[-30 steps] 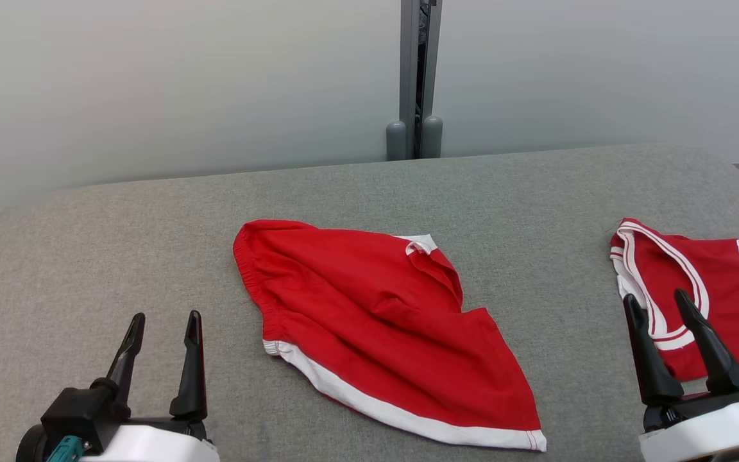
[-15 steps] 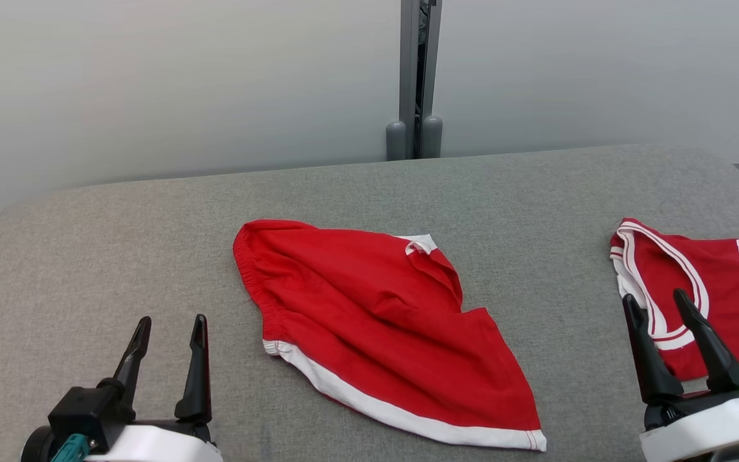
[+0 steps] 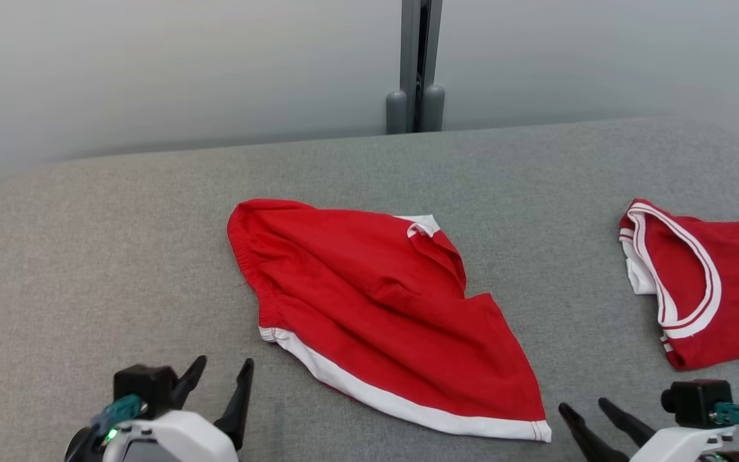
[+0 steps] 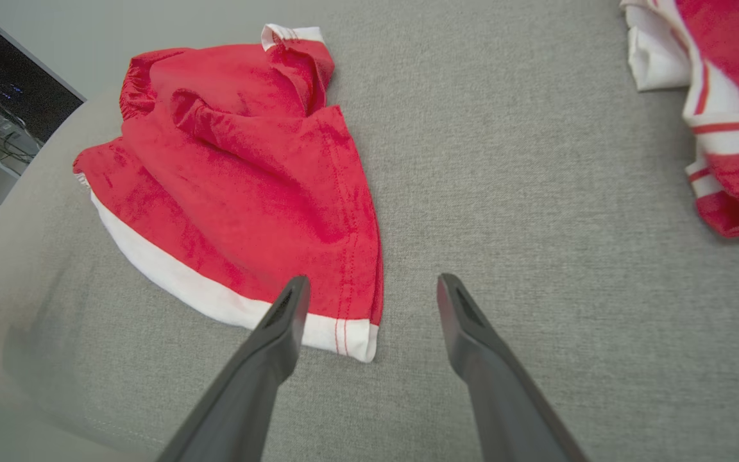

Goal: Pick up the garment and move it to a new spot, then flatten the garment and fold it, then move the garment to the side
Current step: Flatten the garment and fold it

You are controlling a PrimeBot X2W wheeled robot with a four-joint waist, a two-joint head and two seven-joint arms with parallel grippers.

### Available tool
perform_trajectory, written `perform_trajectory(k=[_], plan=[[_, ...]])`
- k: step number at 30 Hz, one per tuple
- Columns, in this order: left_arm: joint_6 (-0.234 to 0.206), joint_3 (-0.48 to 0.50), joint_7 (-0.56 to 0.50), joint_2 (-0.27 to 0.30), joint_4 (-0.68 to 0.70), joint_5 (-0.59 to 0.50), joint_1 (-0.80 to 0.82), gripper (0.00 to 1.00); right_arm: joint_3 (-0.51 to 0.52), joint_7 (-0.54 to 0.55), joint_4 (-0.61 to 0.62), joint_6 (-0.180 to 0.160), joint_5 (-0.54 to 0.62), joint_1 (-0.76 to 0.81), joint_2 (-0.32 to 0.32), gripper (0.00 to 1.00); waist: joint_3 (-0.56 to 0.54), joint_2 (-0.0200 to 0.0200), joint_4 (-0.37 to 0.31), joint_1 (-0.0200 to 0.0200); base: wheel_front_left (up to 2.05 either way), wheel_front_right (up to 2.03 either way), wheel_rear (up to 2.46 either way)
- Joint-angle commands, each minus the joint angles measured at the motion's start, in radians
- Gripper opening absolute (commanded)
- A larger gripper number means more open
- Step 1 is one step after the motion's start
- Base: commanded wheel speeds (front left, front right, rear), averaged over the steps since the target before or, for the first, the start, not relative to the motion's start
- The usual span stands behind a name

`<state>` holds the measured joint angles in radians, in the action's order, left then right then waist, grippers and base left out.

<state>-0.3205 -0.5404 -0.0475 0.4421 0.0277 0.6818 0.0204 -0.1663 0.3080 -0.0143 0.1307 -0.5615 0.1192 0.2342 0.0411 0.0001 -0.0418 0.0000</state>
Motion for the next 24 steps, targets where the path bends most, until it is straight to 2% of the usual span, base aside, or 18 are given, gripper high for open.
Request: perform_trajectory(k=[1, 7, 13, 24], plan=[[0.024, -0.010, -0.033, 0.001, -0.015, 0.020, 0.039, 1.00, -0.011, 0.021, -0.011, 0.000, -0.020, -0.006, 0.008, 1.00, 0.026, -0.0001, 0.005, 0.0000, 0.00, 0.00, 0.00], [0.113, -0.061, -0.142, 0.004, -0.128, 0.038, 0.148, 1.00, -0.061, 0.076, -0.061, 0.000, -0.046, -0.054, 0.010, 1.00, 0.076, -0.0001, 0.001, 0.0000, 0.00, 0.00, 0.00], [0.189, -0.084, -0.186, -0.025, -0.242, 0.066, 0.240, 1.00, -0.098, 0.089, -0.095, 0.000, -0.066, -0.094, 0.005, 1.00, 0.110, -0.0001, -0.008, 0.0000, 0.00, 0.00, 0.00], [0.283, -0.094, -0.176, -0.069, -0.431, 0.079, 0.379, 1.00, -0.171, 0.062, -0.116, 0.000, -0.092, -0.150, 0.017, 1.00, 0.146, -0.0001, -0.035, 0.0000, 0.00, 0.00, 0.00]])
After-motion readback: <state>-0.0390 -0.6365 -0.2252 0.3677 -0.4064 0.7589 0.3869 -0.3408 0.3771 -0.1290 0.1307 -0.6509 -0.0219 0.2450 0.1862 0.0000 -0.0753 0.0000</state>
